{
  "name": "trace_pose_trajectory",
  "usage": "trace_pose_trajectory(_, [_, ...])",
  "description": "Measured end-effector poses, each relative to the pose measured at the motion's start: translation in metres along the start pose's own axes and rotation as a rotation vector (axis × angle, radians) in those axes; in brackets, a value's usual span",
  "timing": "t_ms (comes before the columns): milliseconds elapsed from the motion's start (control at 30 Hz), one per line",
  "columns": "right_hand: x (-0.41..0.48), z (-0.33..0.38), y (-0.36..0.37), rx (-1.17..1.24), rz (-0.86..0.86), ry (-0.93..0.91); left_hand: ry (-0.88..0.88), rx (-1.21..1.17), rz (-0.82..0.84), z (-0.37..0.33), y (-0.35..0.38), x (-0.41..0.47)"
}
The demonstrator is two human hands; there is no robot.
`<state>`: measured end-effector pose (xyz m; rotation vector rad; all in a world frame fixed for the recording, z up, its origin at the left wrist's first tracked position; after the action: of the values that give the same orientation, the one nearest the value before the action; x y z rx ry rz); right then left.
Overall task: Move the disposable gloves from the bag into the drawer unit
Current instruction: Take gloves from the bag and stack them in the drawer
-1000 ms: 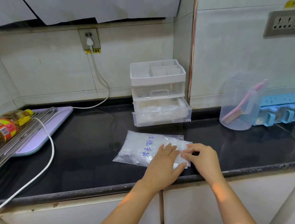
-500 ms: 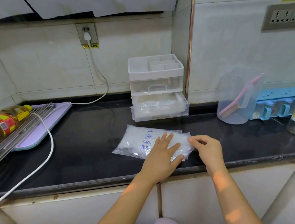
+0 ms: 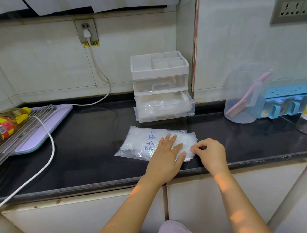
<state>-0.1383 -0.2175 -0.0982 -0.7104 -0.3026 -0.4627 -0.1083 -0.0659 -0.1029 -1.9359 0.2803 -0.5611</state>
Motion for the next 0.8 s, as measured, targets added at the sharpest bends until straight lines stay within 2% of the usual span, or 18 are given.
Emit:
trace_pose_trajectory(200, [0.000,0.000,-0.005,0.086,-0.004,0.030,-0.014,0.003,-0.008,0.001,0.001,0.000])
trace_pose_trajectory(533, [-0.004,-0.009,-0.020,0.460,-0.183,0.146,-0.044,-0.020,0.018,0.001,0.002,0.001])
trace_pose_trajectory(700, [0.005,-0.016,-0.019,0.305,-0.067,0.164,-0.055,-0.037,0.039,0.002,0.003,0.001])
trace_pose_trajectory(800, [0.018,-0.017,-0.022,0.220,-0.081,0.166,-0.058,-0.050,0.045,0.002,0.003,0.000])
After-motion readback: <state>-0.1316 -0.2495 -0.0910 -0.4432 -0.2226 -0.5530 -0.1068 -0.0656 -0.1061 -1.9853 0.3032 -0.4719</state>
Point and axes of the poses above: each hand's wrist, its own x-axis towards the middle knuckle, its own y-axis out of the palm, z = x × y, the point moved 4 cm from there along x, towards the middle knuckle, and after that the axes turned 11 degrees about -y, right-handed, at the moved point
